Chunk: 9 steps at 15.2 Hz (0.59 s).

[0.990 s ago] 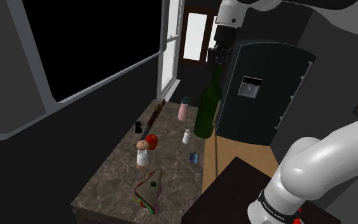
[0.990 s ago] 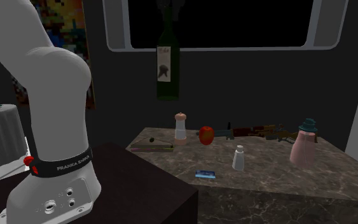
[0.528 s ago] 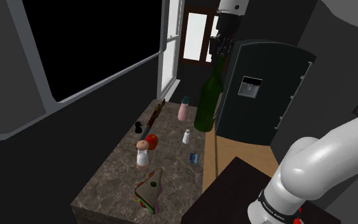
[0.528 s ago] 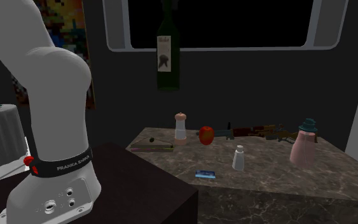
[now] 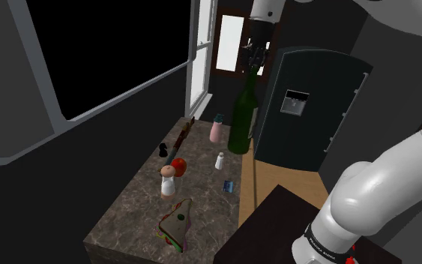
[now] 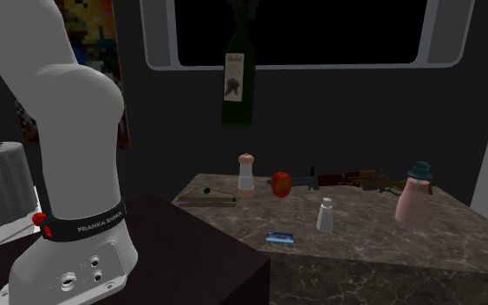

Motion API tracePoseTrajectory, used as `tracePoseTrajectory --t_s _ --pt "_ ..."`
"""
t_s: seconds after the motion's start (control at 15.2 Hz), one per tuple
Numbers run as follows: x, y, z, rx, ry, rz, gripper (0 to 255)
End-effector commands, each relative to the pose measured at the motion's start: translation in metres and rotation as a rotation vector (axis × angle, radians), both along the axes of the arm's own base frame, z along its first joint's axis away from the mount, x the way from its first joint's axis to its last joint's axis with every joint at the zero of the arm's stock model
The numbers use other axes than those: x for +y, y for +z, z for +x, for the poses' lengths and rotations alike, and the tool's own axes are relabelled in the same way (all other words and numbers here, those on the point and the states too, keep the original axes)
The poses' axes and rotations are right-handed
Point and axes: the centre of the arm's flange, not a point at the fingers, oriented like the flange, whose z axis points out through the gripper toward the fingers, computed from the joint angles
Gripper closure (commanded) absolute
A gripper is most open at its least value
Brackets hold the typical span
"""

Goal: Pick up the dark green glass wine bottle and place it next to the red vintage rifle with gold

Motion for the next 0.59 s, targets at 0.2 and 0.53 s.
tracePoseTrajectory --t_s 0.2,0.53 --pt "-0.023 -0.043 0.048 -0.002 0.0 -0.001 255" --pt "-0.045 -0.087 0.093 -0.002 0.0 -0.001 255"
